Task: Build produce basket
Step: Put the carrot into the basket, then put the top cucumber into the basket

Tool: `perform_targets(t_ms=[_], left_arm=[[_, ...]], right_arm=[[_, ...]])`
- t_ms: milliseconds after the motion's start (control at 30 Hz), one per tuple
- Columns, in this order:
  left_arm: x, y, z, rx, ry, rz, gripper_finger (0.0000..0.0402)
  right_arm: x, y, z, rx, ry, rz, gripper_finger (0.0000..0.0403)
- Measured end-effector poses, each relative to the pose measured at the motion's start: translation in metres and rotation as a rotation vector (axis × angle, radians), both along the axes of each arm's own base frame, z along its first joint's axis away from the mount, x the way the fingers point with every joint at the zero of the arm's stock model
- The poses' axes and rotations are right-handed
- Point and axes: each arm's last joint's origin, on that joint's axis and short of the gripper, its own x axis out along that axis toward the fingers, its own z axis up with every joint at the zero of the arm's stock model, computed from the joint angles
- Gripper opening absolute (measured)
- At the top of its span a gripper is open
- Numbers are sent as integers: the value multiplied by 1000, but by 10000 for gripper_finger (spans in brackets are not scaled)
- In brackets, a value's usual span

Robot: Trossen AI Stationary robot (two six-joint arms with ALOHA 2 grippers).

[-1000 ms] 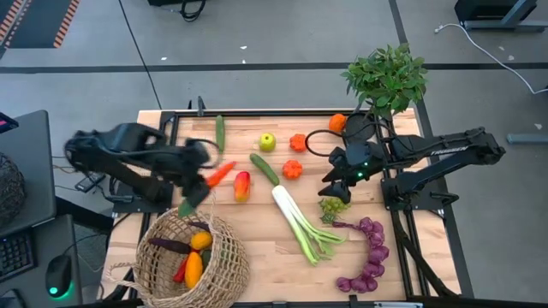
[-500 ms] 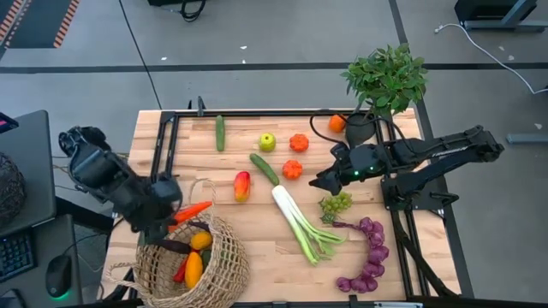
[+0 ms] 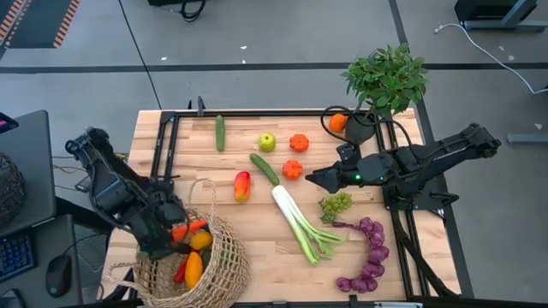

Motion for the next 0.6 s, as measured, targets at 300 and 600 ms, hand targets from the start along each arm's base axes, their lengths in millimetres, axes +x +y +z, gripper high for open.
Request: perform_targets(t_ms=[300,600], left_arm=[[-4,-9,8,-69,-34,-26,318],[21,23,39,-18,-256,279,325]], right_arm=[[5,10,-4,4,-7,-12,299],[11,15,-12,-31,45,64,299]])
